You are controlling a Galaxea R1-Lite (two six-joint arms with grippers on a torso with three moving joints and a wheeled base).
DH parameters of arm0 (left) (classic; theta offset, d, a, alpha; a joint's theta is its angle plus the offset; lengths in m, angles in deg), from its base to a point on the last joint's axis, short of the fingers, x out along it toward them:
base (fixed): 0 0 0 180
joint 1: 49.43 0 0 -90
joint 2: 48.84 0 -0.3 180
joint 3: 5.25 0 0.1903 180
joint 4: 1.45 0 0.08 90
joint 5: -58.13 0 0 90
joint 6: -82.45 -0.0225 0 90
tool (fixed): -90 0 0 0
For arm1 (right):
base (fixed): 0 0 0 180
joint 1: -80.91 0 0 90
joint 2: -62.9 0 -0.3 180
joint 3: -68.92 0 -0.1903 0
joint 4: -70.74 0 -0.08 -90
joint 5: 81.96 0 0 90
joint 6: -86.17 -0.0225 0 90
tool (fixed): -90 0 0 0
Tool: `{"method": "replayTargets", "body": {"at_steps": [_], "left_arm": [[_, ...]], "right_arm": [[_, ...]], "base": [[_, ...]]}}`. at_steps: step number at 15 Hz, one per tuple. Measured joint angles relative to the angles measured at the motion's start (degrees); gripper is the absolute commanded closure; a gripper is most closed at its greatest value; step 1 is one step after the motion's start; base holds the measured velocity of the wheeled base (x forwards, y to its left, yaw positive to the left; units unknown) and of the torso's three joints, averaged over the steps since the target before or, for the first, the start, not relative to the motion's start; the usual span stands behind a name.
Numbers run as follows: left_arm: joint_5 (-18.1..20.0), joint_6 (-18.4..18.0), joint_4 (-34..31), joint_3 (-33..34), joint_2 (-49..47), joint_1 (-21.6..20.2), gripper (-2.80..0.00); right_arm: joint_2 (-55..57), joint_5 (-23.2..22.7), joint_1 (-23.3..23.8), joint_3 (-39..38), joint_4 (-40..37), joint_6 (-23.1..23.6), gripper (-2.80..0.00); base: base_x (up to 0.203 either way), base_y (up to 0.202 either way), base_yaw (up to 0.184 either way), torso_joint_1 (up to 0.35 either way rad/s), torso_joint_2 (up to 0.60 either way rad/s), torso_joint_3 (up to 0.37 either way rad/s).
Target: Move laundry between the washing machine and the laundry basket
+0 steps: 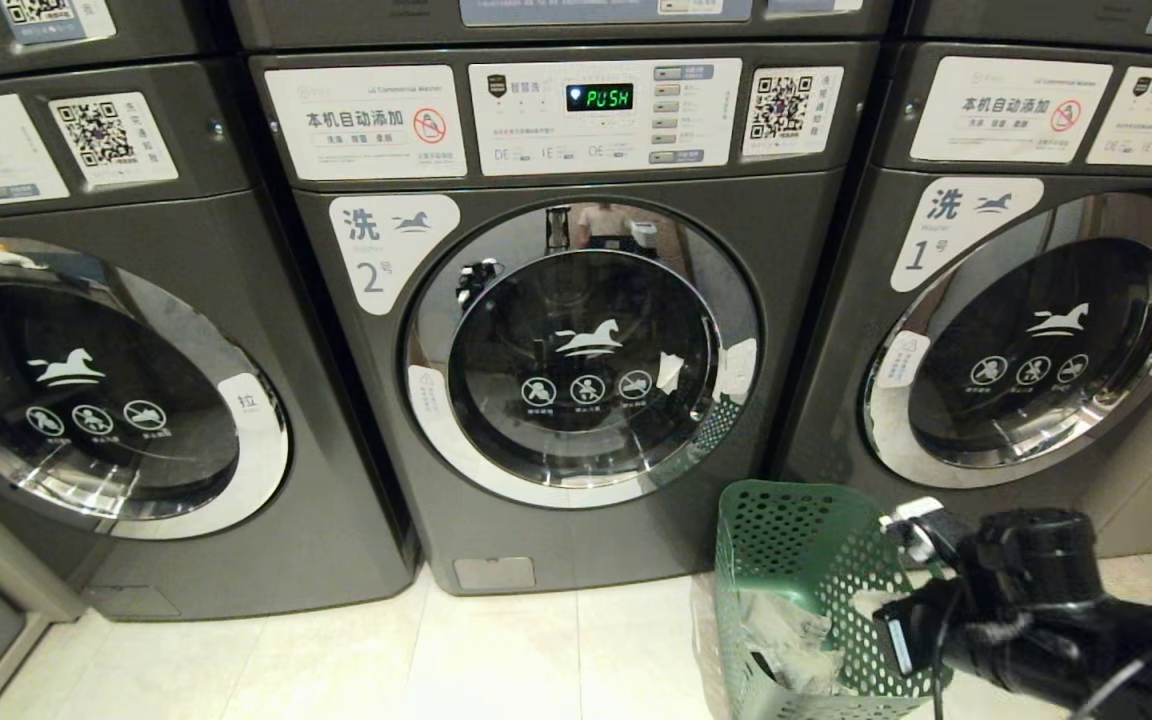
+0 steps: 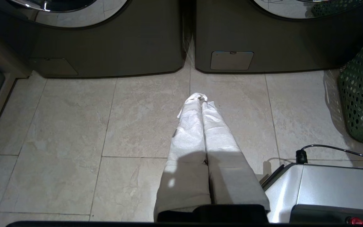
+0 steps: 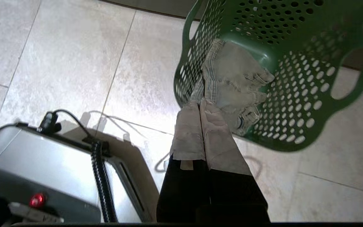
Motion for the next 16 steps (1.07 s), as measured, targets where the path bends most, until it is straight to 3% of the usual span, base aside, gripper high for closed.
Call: {"method": "replayTargets", "body": {"at_steps": [4,6,9,12,14,16], "left_arm": [[0.08,-0.47,0.0,0.0,0.0,-0.02,0.0],[0.16,-0.53,0.0,0.0,0.0,-0.02,0.0],[0.2,-0.54,0.02,0.0,0.0,-0.02,0.0],[0.17,-0.56,0.02,0.0,0.0,0.0,0.0],[0.13,-0.48,0.02,0.0,0.0,-0.02,0.0],[0.09,-0.34,0.05,0.02,0.0,-0.02,0.0]], "right_arm": [[-25.28,7.64,-3.65,-10.59,-7.64,-0.33,0.0],[-39.04,8.25,-4.55,-12.34,-15.43,0.11,0.0],[-61.19,6.15,-5.21,-13.09,-31.75,1.13,0.0],[-79.95,4.19,-5.14,-10.84,-54.85,-0.49,0.0],[-85.92,4.33,-3.14,-9.63,-65.82,-2.15,0.0],[-87.73,4.09,3.09,-9.2,-68.07,-0.79,0.0]], "base": [[0.0,0.0,0.0,0.0,0.0,0.0],[0.0,0.0,0.0,0.0,0.0,0.0],[0.0,0.0,0.0,0.0,0.0,0.0],[0.0,0.0,0.0,0.0,0.0,0.0],[0.0,0.0,0.0,0.0,0.0,0.0],[0.0,0.0,0.0,0.0,0.0,0.0]]}}
